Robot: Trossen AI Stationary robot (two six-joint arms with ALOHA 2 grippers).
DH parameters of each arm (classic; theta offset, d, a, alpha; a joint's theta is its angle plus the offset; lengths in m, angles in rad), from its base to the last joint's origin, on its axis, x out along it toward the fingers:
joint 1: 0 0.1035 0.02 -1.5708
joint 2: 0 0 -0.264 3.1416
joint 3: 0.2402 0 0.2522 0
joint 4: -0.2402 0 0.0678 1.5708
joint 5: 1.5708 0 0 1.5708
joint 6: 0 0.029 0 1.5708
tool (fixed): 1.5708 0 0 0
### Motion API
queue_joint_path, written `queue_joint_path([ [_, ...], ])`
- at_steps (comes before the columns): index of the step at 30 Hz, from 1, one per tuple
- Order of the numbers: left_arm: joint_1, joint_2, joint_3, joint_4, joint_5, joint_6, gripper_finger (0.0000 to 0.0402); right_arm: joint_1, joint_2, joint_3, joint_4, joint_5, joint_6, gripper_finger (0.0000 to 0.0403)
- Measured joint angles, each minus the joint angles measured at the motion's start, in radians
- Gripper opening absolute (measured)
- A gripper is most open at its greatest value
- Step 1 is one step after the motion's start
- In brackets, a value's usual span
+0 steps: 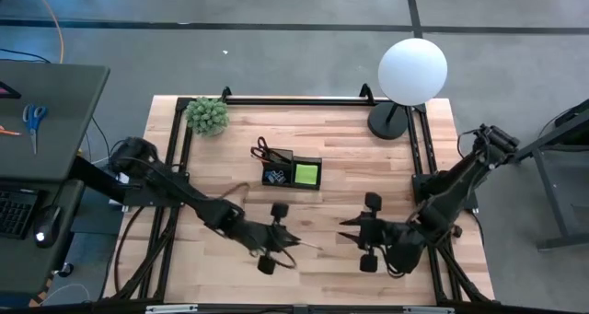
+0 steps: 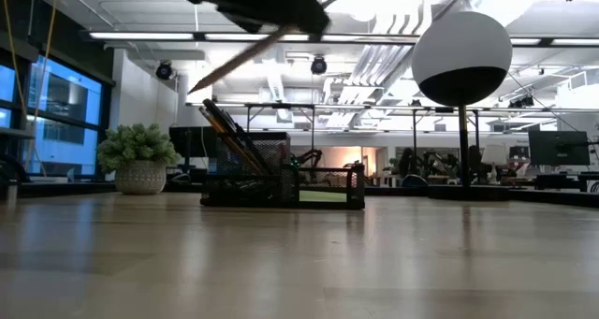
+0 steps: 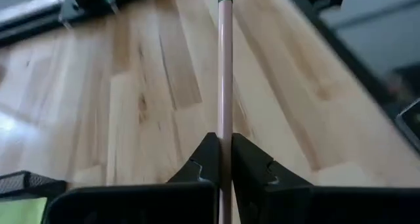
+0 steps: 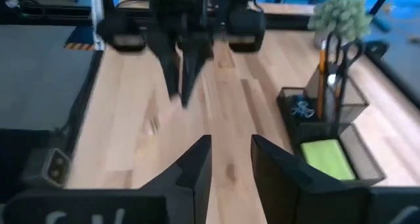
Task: Pick and place office supplies into organizer
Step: Put the pink pencil into the organizer bin
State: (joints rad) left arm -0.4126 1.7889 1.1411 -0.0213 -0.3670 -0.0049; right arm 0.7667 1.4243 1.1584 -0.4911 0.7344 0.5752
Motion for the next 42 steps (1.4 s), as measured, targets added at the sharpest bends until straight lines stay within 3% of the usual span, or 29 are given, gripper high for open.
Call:
queue_joint_path([
  [4,0.000,-0.125,-0.151,0.214,0.021,0.015,0.0000,0.015,-0.006,-0.002,-0.005,0.076,-0.059,0.0098],
  [8,0.005,-0.240,-0.309,0.438,0.061,0.028,0.0000,0.009,0.033,-0.003,0.046,0.088,-0.144,0.0099],
  [15,0.045,-0.314,-0.490,0.720,0.130,-0.005,0.0000,-0.039,0.129,-0.003,0.481,0.074,-0.618,0.0099],
  [18,0.048,-0.315,-0.516,0.791,0.158,-0.003,0.0000,-0.082,0.142,-0.003,0.593,0.027,-0.715,0.0100],
  [33,0.037,-0.315,-0.523,0.858,0.277,0.050,0.0000,-0.263,0.193,-0.003,0.906,-0.493,-0.736,0.0195],
  [38,0.037,-0.314,-0.523,0.885,0.317,0.053,0.0000,-0.278,0.279,-0.003,1.009,-0.527,-0.758,0.0197],
  [42,0.037,-0.314,-0.523,0.878,0.334,0.053,0.0000,-0.276,0.312,-0.003,1.060,-0.516,-0.830,0.0174],
])
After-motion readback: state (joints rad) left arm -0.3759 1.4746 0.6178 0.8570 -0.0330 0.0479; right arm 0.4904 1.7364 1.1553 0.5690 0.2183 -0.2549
